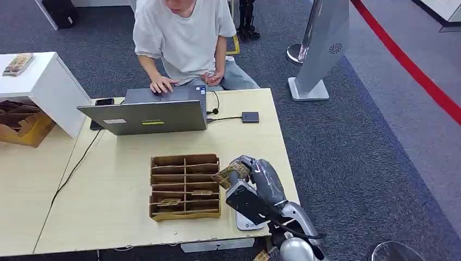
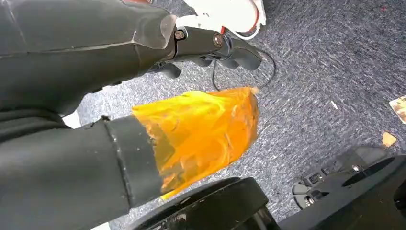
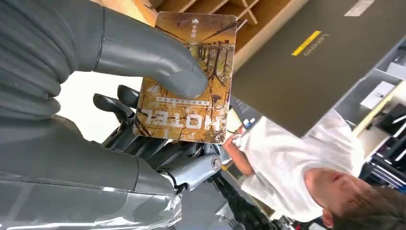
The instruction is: Pass the card to the sensor for recognition and then transmit it.
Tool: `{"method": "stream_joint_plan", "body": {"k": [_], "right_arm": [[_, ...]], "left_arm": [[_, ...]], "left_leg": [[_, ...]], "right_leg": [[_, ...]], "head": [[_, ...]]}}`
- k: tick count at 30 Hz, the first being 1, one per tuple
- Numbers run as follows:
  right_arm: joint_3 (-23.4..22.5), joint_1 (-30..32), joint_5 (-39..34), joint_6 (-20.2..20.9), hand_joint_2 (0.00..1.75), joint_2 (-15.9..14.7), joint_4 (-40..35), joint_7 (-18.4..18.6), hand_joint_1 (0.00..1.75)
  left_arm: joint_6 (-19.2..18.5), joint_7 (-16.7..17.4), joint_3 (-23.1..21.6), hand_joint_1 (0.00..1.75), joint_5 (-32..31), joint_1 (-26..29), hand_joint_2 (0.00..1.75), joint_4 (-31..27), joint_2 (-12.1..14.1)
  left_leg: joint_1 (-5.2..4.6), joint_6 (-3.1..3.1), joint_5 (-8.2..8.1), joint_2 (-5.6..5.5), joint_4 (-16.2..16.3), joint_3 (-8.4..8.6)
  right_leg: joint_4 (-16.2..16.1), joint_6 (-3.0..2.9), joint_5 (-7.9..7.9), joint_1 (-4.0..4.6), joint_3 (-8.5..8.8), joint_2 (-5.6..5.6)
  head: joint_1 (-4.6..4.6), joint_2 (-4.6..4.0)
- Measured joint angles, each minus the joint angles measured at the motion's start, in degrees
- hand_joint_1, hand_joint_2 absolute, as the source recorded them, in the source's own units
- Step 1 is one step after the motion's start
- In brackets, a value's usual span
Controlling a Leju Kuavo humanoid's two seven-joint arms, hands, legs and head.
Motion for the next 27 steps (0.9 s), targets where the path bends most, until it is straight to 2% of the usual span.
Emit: {"method": "stream_joint_plan", "body": {"k": [27], "right_arm": [[-2.49,4.35,-1.31,0.11,1.75,0.94,4.78,0.42,1.75]], "left_arm": [[0.26,-0.13,1.84,0.0,-1.07,0.03,0.0,0.0,-0.02]], "left_leg": [[0.0,0.0,0.0,0.0,0.0,0.0]], "right_leg": [[0.0,0.0,0.0,0.0,0.0,0.0]], "head": [[0.0,0.0]]}}
